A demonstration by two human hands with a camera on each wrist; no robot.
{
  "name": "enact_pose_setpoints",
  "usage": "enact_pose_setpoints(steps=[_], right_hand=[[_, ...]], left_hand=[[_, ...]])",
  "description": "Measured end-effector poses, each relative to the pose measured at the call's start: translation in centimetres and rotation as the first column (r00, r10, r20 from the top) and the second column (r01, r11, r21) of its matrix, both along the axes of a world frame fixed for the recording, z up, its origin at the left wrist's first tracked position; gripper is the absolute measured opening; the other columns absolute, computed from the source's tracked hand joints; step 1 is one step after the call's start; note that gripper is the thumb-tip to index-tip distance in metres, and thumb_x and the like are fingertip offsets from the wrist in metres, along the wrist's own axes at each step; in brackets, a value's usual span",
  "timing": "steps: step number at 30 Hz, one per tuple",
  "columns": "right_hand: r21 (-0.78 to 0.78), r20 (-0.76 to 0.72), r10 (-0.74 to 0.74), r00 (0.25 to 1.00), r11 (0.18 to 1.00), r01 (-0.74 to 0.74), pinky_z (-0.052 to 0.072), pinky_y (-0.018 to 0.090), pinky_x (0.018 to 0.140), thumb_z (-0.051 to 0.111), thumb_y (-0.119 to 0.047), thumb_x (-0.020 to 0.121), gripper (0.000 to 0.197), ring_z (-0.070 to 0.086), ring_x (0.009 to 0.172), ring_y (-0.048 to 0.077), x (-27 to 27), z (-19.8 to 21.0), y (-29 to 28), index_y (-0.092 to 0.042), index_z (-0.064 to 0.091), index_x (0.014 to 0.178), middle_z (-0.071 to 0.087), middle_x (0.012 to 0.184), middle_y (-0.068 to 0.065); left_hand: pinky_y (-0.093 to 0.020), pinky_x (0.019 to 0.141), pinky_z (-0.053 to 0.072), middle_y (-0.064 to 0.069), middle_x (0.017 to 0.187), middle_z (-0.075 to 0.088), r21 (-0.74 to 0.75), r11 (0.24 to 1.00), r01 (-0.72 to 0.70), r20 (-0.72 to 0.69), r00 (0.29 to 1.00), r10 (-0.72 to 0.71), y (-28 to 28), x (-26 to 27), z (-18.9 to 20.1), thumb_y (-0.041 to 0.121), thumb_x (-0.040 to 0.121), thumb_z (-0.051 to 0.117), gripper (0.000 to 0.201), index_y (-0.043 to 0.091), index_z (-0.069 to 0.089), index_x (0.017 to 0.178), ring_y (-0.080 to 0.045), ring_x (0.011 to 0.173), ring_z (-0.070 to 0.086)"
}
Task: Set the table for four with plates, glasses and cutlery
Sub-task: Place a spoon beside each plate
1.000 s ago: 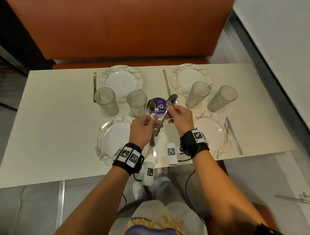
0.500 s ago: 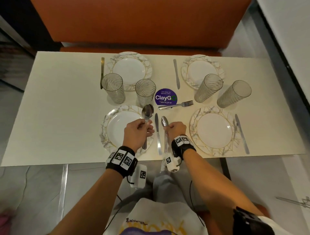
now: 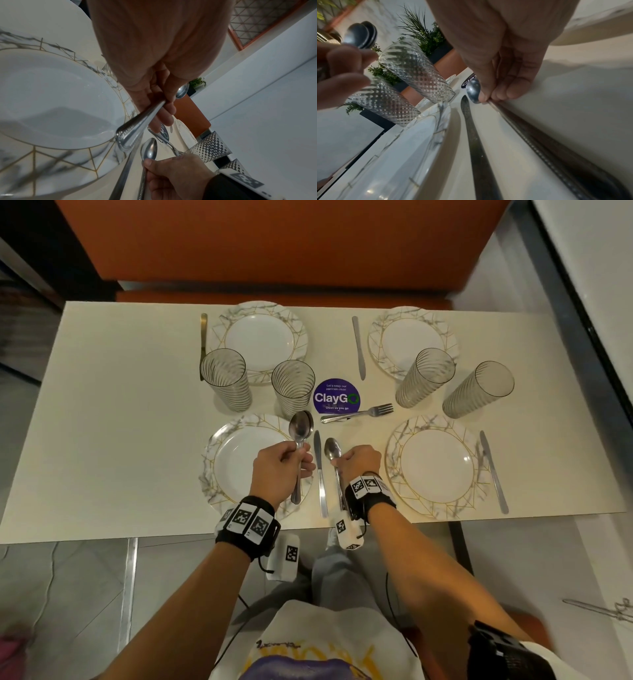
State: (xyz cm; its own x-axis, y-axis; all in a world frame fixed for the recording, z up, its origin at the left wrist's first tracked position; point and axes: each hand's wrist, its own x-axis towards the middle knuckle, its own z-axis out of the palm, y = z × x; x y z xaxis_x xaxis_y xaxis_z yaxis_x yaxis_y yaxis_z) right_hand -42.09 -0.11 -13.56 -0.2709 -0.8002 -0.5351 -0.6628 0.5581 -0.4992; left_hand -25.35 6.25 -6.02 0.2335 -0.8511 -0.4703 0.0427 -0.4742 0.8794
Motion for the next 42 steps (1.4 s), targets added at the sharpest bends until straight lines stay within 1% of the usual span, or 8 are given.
enact_pose_setpoints(steps=[6,12,17,21,24,28,36,42], right_hand=[[0.031,-0.052,0.067,0.996,0.997,-0.065,0.048,0.023,0.066,0.087,-0.027,0.077,0.025,0.064,0.07,0.016,0.0,0.2,0.2,-0.006,0.077,0.083,0.074,0.079,0.007],[-0.054,-0.036,0.042,0.998,0.998,-0.044,0.05,0.023,0.059,0.08,-0.022,0.084,0.021,0.068,0.069,0.022,-0.6,1.5,0.4,-0.002,0.077,0.08,0.075,0.077,0.011],[-0.341,0.181,0.034,0.983,0.939,0.03,0.042,0.017,0.063,0.066,-0.034,0.096,0.028,0.062,0.072,0.015,-1.2,5.1,0.2,-0.008,0.075,0.09,0.075,0.084,0.004],[-0.301,0.411,0.108,0.905,0.953,0.023,0.053,0.037,0.078,0.059,-0.046,0.097,0.034,0.067,0.08,0.017,-1.6,7.7,-0.2,-0.016,0.075,0.096,0.075,0.089,-0.001],[-0.372,0.396,0.195,0.898,0.927,-0.037,0.055,0.033,0.078,0.067,-0.033,0.093,0.02,0.069,0.085,0.015,-2.9,8.5,0.0,-0.017,0.076,0.101,0.075,0.094,-0.004],[-0.417,0.461,0.103,0.881,0.902,0.113,0.051,0.023,0.071,0.074,-0.016,0.088,0.004,0.065,0.073,0.002,-6.5,9.0,0.0,-0.014,0.076,0.091,0.073,0.084,-0.006],[-0.38,0.38,-0.042,0.924,0.904,0.197,0.057,0.03,0.082,0.072,-0.026,0.087,0.01,0.07,0.084,0.011,-18.5,8.6,-1.8,-0.018,0.075,0.091,0.074,0.088,-0.006],[-0.328,0.385,0.005,0.923,0.935,0.132,0.062,0.042,0.079,0.076,-0.028,0.084,0.006,0.071,0.078,0.009,-28.3,7.4,-3.2,-0.023,0.078,0.088,0.074,0.079,-0.01]], left_hand=[[-0.044,0.079,0.066,-0.017,0.085,0.076,0.0,1.0,0.016,-0.005,1.0,-0.016,0.0,-0.1,-0.2,0.01,0.101,0.066,0.013,0.0,0.075,0.101,-0.033,0.081,0.078],[-0.041,0.079,0.066,-0.016,0.09,0.077,-0.013,0.999,0.045,0.012,0.999,-0.045,0.1,-0.2,-0.5,0.014,0.101,0.067,0.015,0.003,0.077,0.101,-0.029,0.084,0.078],[-0.026,0.07,0.062,-0.021,0.089,0.073,0.001,0.996,0.086,0.0,0.996,-0.086,-0.4,-1.5,0.3,0.013,0.103,0.063,0.018,0.007,0.078,0.11,-0.033,0.082,0.078],[-0.037,0.074,0.065,-0.015,0.086,0.078,-0.066,0.994,0.092,-0.013,0.996,-0.093,-1.4,-3.9,1.1,0.012,0.101,0.067,0.013,0.008,0.079,0.102,-0.032,0.082,0.078],[-0.039,0.077,0.065,-0.018,0.087,0.078,-0.093,0.99,0.11,-0.038,0.993,-0.114,-2.3,-5.8,1.9,0.007,0.1,0.065,0.014,0.003,0.078,0.099,-0.034,0.082,0.078],[-0.028,0.067,0.062,-0.027,0.096,0.076,-0.091,0.987,0.134,-0.106,0.984,-0.144,-3.5,-9.4,2.7,0.0,0.099,0.065,0.014,-0.007,0.075,0.106,-0.033,0.086,0.079],[-0.024,0.066,0.062,-0.018,0.094,0.078,-0.049,0.978,0.205,-0.123,0.97,-0.209,-5.9,-22.2,3.0,0.002,0.099,0.065,0.014,-0.004,0.075,0.108,-0.015,0.075,0.078],[-0.051,0.08,0.065,-0.018,0.086,0.078,-0.013,0.96,0.28,0.017,0.96,-0.279,-7.6,-31.0,1.3,0.013,0.094,0.07,0.013,0.013,0.08,0.085,-0.038,0.085,0.077]])
